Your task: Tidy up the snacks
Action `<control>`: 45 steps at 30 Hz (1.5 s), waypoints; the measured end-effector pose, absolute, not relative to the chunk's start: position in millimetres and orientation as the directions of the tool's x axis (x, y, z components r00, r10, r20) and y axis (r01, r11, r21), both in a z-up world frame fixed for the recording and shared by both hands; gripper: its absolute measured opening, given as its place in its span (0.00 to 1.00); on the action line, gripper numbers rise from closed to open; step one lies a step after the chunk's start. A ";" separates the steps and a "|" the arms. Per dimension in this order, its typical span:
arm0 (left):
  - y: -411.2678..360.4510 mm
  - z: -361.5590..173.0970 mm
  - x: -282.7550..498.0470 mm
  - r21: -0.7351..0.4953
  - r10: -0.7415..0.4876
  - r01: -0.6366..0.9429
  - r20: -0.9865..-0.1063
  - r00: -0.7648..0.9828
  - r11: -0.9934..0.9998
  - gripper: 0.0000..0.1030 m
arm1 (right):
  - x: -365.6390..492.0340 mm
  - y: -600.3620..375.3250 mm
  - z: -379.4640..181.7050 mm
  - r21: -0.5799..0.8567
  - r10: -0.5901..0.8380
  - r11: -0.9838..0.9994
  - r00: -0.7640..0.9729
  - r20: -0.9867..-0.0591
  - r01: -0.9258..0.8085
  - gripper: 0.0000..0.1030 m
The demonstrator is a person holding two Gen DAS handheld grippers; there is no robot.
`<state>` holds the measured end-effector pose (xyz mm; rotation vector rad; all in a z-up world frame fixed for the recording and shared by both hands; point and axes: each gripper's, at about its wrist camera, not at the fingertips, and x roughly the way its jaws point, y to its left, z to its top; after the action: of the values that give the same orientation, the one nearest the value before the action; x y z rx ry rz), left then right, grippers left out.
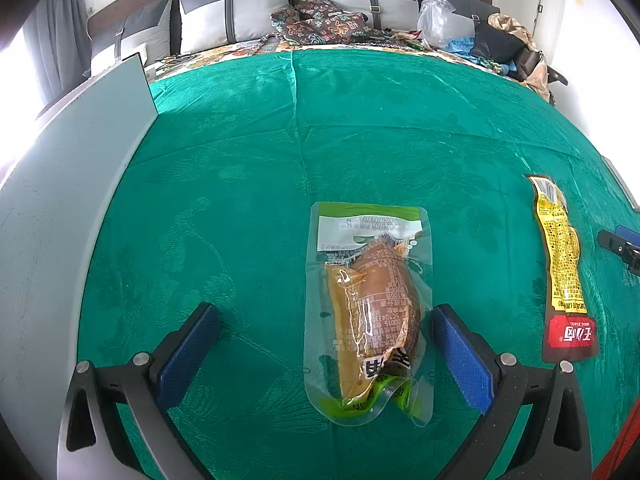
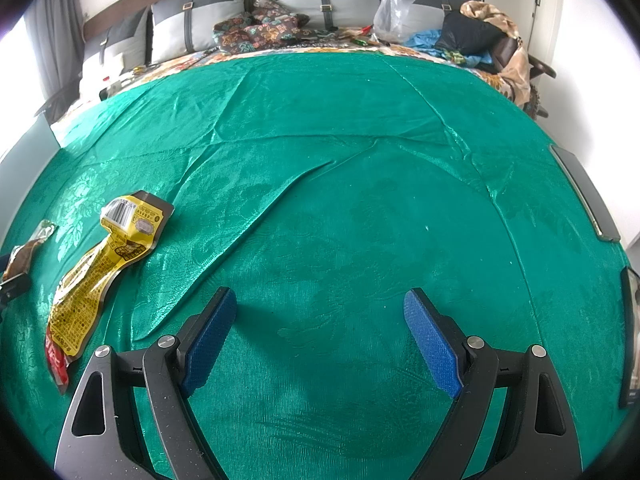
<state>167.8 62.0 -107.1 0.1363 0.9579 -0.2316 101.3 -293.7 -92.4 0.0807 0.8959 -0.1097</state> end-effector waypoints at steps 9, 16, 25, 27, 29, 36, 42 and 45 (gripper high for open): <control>61.8 -107.3 167.8 0.013 -0.135 0.255 -0.822 0.553 0.967 1.00 | 101.4 -293.6 -92.4 0.024 -0.061 0.991 0.620 -0.782 0.129 0.86; 61.7 -107.3 167.8 0.013 -0.135 0.255 -0.822 0.554 0.967 1.00 | 101.4 -293.6 -92.5 0.025 -0.061 0.991 0.620 -0.782 0.129 0.86; 61.7 -107.5 167.9 0.014 -0.135 0.255 -0.822 0.554 0.967 1.00 | 101.5 -293.7 -92.4 0.025 -0.061 0.991 0.620 -0.782 0.129 0.86; 61.5 -107.5 167.9 0.014 -0.134 0.255 -0.822 0.554 0.967 1.00 | 101.6 -293.7 -92.5 0.025 -0.061 0.991 0.620 -0.782 0.129 0.86; 61.6 -107.6 167.9 0.014 -0.134 0.255 -0.822 0.554 0.967 1.00 | 101.6 -293.8 -92.6 0.025 -0.061 0.991 0.620 -0.782 0.129 0.86; 61.3 -107.7 167.9 0.014 -0.134 0.255 -0.822 0.554 0.967 1.00 | 101.7 -294.3 -92.9 0.025 -0.061 0.991 0.620 -0.782 0.129 0.86; 59.0 -104.0 175.5 0.020 -0.124 0.267 -0.852 0.509 0.964 1.00 | 101.3 -294.9 -93.4 0.034 -0.053 0.991 0.620 -0.783 0.127 0.89; 55.6 -101.1 183.5 0.017 -0.112 0.272 -0.886 0.451 0.962 0.96 | 103.5 -291.2 -92.7 0.038 -0.032 0.994 0.611 -0.791 0.101 0.93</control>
<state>183.5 55.6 -101.1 0.1646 1.0787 -0.2382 103.5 -291.2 -92.7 0.0820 0.9111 -0.0770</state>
